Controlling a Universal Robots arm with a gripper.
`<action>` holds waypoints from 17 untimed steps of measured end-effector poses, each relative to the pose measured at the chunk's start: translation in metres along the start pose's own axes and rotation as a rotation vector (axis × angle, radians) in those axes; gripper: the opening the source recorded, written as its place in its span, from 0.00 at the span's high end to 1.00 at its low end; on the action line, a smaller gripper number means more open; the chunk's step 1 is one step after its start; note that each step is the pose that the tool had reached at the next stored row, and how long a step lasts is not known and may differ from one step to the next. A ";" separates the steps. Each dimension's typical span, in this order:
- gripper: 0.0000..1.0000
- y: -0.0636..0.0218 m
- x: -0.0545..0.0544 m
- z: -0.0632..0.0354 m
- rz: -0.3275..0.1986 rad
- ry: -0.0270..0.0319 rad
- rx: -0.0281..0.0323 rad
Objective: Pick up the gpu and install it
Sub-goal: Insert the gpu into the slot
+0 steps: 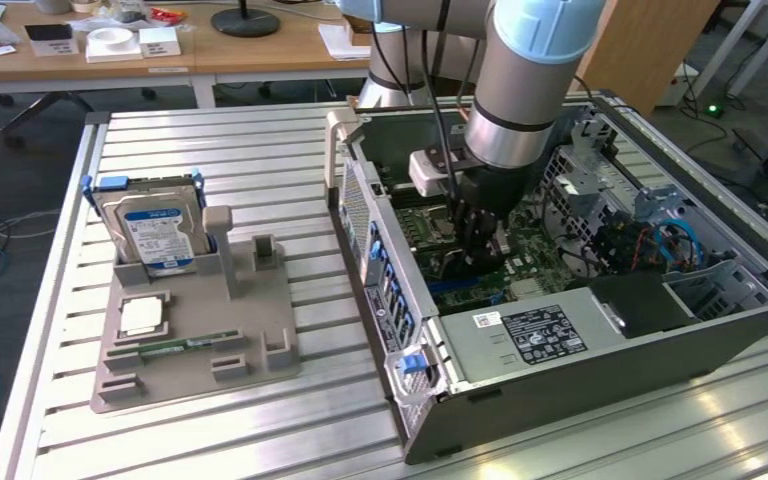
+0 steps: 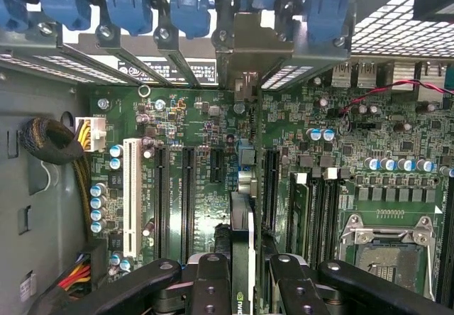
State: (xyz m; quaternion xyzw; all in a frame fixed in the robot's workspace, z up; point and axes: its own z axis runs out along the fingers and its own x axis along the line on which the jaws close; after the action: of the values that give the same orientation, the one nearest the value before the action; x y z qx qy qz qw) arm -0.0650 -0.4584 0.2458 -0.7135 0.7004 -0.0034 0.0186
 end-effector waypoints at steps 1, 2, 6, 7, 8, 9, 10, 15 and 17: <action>0.74 0.0000 0.000 0.0002 0.000 -0.0001 0.0000; 0.74 0.0001 0.000 0.0006 0.000 -0.0004 0.0002; 0.74 0.0002 0.000 0.0012 0.000 0.0000 0.0000; 0.74 0.0002 0.000 0.0013 0.000 -0.0001 0.0000; 0.74 0.0002 0.000 0.0015 0.000 -0.0001 0.0001; 0.74 0.0002 0.000 0.0018 0.000 0.0000 0.0000; 0.74 0.0003 0.000 0.0020 0.000 0.0002 -0.0001; 0.74 0.0003 0.000 0.0024 0.000 -0.0001 0.0000; 0.74 0.0003 0.000 0.0025 0.000 -0.0001 0.0001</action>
State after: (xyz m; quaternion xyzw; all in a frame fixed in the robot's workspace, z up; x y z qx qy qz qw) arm -0.0652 -0.4584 0.2433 -0.7135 0.7004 -0.0034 0.0186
